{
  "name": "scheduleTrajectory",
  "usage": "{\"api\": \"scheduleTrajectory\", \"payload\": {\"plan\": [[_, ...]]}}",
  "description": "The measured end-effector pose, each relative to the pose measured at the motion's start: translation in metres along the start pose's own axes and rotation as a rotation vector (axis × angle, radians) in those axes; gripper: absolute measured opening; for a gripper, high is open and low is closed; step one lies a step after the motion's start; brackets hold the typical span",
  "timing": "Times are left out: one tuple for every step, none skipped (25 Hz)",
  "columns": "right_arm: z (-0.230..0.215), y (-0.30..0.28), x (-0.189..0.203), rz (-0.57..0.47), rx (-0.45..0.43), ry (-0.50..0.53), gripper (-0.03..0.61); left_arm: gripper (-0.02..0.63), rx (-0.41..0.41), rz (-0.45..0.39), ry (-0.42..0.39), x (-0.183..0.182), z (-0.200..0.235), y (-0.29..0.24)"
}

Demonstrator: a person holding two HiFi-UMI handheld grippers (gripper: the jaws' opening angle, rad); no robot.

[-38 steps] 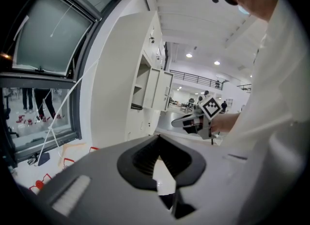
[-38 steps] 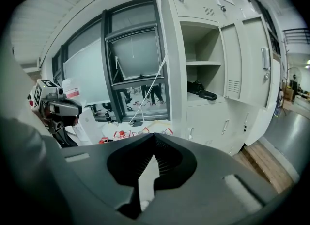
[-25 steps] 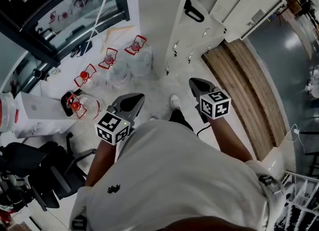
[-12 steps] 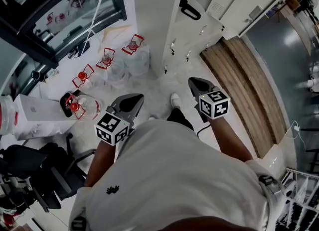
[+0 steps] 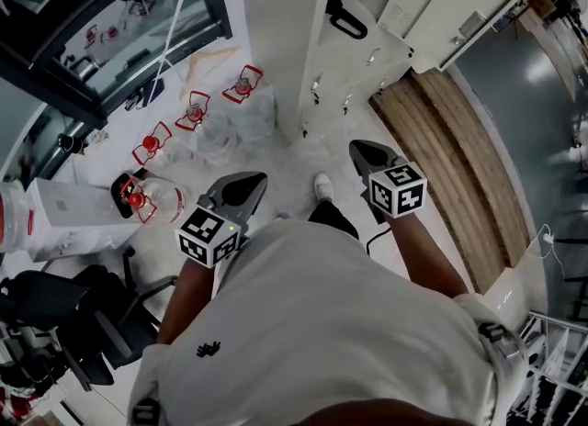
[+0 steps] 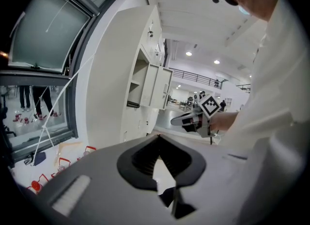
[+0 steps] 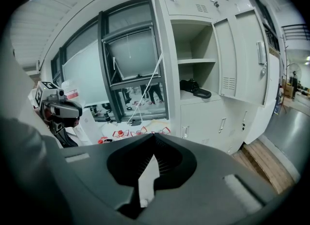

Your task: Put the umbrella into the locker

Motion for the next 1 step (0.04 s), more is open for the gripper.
{"api": "scheduleTrajectory", "payload": {"plan": [[-0.002, -0.0011, -0.0017, -0.001, -0.001, 0.001, 0.002, 0.055, 0.0, 0.001, -0.001, -0.0004, 0.0007, -0.0022]]}}
Point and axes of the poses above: the fingertips, and each gripper's own axes: y backward along the fingers, z to its left, x out of its underside, the point moved 8 cm from there along y, backward along the fingers, and after that the axes turned 15 degrees about -y, right-handed, at the moved point
